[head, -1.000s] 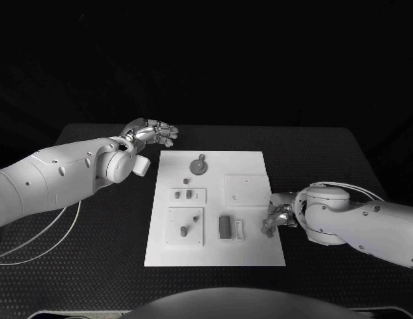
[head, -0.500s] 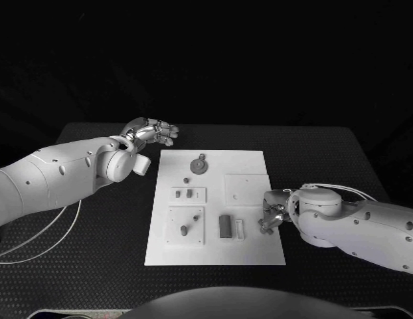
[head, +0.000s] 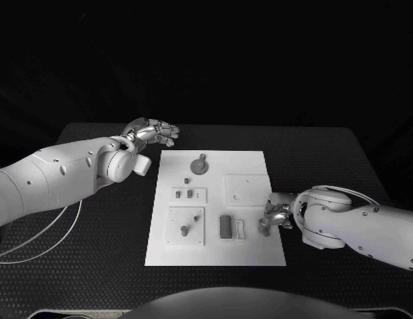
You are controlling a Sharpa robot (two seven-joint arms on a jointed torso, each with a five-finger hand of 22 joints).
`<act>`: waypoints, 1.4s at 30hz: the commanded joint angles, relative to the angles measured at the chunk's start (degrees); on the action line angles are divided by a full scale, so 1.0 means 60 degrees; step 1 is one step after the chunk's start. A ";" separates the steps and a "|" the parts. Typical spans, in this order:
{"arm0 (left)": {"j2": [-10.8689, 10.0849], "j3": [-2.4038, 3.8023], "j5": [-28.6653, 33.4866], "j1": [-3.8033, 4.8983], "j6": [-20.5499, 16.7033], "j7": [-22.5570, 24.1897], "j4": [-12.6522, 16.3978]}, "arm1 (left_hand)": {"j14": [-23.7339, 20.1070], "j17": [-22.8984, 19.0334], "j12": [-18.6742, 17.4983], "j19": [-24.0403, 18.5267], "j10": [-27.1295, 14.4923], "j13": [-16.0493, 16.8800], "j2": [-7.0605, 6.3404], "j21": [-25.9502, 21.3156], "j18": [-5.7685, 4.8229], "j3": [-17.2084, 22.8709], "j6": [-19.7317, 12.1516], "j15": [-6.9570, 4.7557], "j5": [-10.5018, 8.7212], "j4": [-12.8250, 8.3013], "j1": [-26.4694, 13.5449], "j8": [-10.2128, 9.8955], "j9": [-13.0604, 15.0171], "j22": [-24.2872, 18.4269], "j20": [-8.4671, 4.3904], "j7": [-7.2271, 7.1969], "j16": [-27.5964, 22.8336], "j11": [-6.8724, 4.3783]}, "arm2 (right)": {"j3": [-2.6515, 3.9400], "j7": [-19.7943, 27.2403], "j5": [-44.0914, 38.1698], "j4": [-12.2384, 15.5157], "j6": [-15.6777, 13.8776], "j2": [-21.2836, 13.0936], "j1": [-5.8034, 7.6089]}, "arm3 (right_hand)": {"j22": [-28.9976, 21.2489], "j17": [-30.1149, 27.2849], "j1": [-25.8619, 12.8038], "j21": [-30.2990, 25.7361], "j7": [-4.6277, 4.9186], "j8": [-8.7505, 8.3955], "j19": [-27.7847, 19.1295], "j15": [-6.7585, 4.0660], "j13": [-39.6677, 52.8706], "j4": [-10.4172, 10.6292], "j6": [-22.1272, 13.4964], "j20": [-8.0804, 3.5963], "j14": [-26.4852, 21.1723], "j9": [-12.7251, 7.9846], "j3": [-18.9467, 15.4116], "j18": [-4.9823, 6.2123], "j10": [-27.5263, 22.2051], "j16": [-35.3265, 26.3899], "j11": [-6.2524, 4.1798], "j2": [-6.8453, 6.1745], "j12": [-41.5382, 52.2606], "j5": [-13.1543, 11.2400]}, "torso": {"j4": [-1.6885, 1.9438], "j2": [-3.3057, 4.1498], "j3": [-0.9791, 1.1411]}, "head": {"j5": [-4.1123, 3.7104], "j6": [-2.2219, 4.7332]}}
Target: Assemble the parts on the task board
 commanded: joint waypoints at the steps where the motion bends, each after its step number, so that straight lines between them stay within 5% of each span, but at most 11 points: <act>1: 0.0005 0.0006 0.0050 0.0005 0.0155 0.0061 0.0021 | 0.0043 0.0010 0.0017 -0.0007 0.0035 -0.0015 0.0003 -0.0063 0.0032 -0.0007 -0.0033 0.0010 -0.0039 0.0052 -0.0096 0.0056 -0.0014 0.0179 0.0017 0.0014 -0.0050 -0.0004 | -0.0088 0.0117 0.1981 0.0140 -0.0258 -0.0030 -0.0060 | -0.0017 0.0002 0.0080 0.0058 0.0037 -0.1103 0.0046 -0.0038 0.0018 -0.0144 0.0023 0.0033 0.0088 -0.0396 0.0467 0.0224 0.0081 -0.0064 -0.0017 0.0294 -0.0055 0.0102 | 0.0005 0.0009 0.0002 | 0.0022 0.0003; 8: 0.0022 0.0006 0.0050 0.0005 0.0158 0.0060 0.0036 | 0.0045 0.0012 0.0017 -0.0007 0.0035 -0.0015 0.0003 -0.0063 0.0033 -0.0008 -0.0033 0.0009 -0.0039 0.0055 -0.0098 0.0058 -0.0015 0.0179 0.0016 0.0014 -0.0051 -0.0004 | -0.0063 0.0109 0.2376 0.0393 -0.0411 -0.0010 0.0195 | -0.0028 0.0010 -0.0085 0.0072 0.0030 -0.1100 0.0067 -0.0049 0.0029 -0.0136 0.0045 0.0023 0.0101 -0.0400 0.0412 0.0224 0.0093 -0.0068 -0.0025 0.0284 -0.0055 0.0208 | -0.0009 -0.0001 -0.0016 | 0.0027 0.0006; 42: 0.0023 0.0006 0.0050 0.0005 0.0166 0.0046 0.0071 | 0.0049 0.0019 0.0017 -0.0007 0.0035 -0.0016 0.0003 -0.0064 0.0033 -0.0011 -0.0038 0.0008 -0.0039 0.0068 -0.0107 0.0063 -0.0019 0.0180 0.0015 0.0015 -0.0055 -0.0004 | -0.0076 -0.0023 0.2612 0.0062 -0.0282 0.0661 0.0071 | -0.0054 0.0040 -0.0373 0.0090 0.0034 -0.1123 0.0066 -0.0056 0.0066 -0.0112 0.0034 0.0007 0.0091 -0.0416 0.0115 0.0224 0.0071 -0.0082 -0.0021 0.0183 -0.0070 0.0335 | -0.0009 0.0005 -0.0001 | 0.0030 -0.0006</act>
